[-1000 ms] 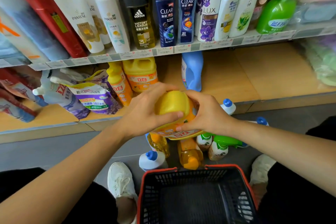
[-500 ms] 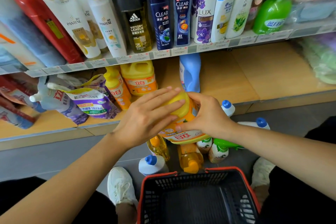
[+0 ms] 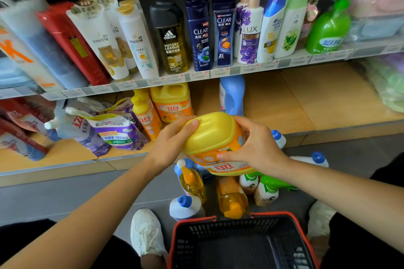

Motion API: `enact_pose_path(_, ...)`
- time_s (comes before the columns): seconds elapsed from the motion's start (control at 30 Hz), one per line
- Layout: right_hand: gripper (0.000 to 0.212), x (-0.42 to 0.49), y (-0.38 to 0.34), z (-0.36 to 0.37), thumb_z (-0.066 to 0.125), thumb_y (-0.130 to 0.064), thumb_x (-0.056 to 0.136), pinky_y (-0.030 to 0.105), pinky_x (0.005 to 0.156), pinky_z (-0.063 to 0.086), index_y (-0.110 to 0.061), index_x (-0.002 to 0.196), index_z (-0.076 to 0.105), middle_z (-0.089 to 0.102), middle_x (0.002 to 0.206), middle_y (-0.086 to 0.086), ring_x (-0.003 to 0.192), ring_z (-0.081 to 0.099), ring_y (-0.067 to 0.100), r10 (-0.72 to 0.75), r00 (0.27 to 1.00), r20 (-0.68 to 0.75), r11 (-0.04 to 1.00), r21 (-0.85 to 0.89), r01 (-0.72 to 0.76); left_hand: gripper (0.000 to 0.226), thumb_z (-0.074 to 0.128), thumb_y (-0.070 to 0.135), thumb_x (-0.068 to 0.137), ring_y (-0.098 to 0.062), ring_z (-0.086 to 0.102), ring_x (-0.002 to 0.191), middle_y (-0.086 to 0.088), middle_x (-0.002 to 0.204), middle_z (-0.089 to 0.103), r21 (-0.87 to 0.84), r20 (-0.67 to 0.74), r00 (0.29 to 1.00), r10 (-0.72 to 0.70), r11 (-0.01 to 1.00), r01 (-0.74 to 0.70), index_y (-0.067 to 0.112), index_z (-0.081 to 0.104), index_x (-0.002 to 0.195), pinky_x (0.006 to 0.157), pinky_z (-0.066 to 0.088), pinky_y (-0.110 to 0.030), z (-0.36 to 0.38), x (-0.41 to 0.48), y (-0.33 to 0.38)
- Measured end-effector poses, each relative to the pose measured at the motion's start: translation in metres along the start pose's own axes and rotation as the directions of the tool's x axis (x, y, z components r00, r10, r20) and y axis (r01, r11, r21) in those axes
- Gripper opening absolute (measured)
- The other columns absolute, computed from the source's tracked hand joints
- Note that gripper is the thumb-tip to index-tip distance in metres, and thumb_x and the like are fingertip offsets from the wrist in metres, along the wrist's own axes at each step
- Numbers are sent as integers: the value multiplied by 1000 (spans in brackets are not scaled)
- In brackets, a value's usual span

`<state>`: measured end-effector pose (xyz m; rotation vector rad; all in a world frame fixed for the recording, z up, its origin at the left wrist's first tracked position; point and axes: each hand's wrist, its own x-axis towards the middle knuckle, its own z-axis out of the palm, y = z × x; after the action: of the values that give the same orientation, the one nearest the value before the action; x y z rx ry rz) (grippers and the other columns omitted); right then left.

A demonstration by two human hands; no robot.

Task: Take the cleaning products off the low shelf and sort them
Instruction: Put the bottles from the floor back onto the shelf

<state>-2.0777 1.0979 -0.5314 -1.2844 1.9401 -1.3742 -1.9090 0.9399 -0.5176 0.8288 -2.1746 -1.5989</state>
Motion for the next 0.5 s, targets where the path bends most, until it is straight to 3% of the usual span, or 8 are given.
enact_pose_path(0.1, 80, 0, 2, -1, 98, -35, 53, 30, 92, 58, -46, 121, 57, 70, 114, -17, 107, 66, -1, 5, 1000, 6, 1000, 2, -5, 27, 54, 52, 92, -7, 64, 112, 17, 117, 70, -87, 4, 999, -47, 995, 47, 44, 72, 110, 106, 50, -49, -3, 1, -1)
enact_pose_path(0.2, 82, 2, 4, -1, 99, -30, 54, 39, 94, 57, -29, 128, 62, 71, 116, -11, 108, 67, 6, 36, 999, 12, 999, 22, -37, 28, 50, 39, 100, -9, 58, 123, 18, 127, 66, -100, -42, 999, -15, 995, 10, 42, 67, 121, 110, 47, -49, -3, 1, -2)
enact_pose_path(0.33, 85, 5, 4, -2, 99, -25, 56, 42, 95, 57, -21, 131, 61, 71, 118, -7, 109, 68, 10, 81, 997, -3, 994, 80, -81, 42, 46, 40, 99, -1, 43, 137, 13, 147, 51, 16, -36, 990, 139, 990, -138, 35, 55, 139, 118, 38, -41, -1, -3, -3)
enact_pose_path(0.5, 81, 9, 3, -2, 98, -28, 55, 45, 90, 59, -23, 127, 62, 73, 114, -5, 103, 71, 12, 145, 989, 3, 974, 174, -144, 48, 58, 35, 96, -9, 31, 148, 8, 160, 36, 217, 34, 947, 320, 923, -319, 31, 53, 144, 114, 42, -42, -1, -10, -4)
